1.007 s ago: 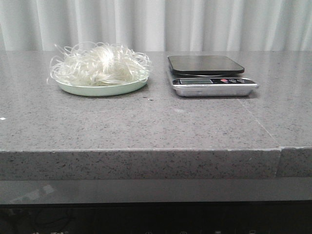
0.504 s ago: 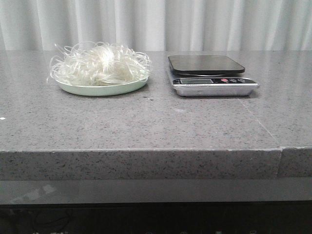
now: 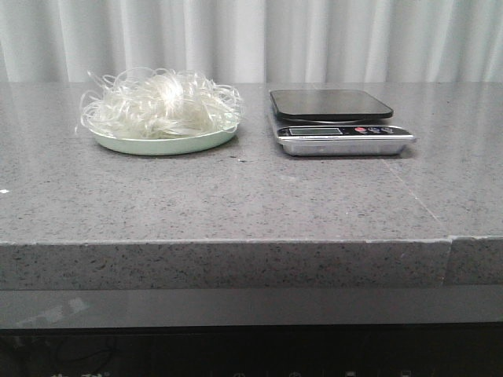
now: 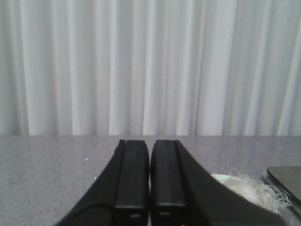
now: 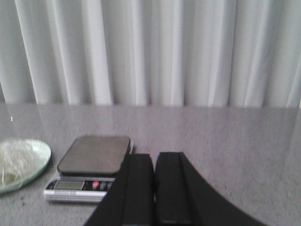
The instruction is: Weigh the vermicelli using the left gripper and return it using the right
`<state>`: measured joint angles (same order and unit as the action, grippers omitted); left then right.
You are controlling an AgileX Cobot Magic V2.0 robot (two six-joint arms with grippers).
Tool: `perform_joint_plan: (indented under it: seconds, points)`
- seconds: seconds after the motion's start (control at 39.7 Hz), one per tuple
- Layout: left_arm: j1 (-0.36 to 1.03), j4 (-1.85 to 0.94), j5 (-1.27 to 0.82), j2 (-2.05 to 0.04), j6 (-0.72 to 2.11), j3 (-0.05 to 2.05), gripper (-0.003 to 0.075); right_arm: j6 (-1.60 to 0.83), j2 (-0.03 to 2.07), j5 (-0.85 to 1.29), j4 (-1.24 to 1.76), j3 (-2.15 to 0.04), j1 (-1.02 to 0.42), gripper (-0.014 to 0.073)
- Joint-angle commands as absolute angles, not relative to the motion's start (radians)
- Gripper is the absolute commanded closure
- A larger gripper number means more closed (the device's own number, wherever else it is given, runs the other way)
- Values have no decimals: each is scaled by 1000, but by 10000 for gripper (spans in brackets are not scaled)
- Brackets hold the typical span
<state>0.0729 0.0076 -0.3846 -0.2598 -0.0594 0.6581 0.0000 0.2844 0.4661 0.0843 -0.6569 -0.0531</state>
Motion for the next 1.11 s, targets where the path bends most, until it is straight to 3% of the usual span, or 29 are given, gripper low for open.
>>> perform_joint_plan:
  seconds: [0.0,0.38,0.83,0.91,0.98,1.08]
  points:
    - [75,0,-399,-344,-68,740,565,-11,387,506,76,-748,-54,428]
    - [75,0,-520,-502,-68,718,565,-11,589,629,76,-762,-54,428]
    - [75,0,-516,-558,-68,694,554,-27,651,634,75,-762,-54,416]
    - [75,0,-516,-558,-68,694,480,-38,651,634,75,-762,-54,337]
    - [75,0,-516,-558,-68,694,312,-39,651,633,75,-762,-54,200]
    - [75,0,-516,-558,-68,694,168,-39,651,633,75,-762,-54,68]
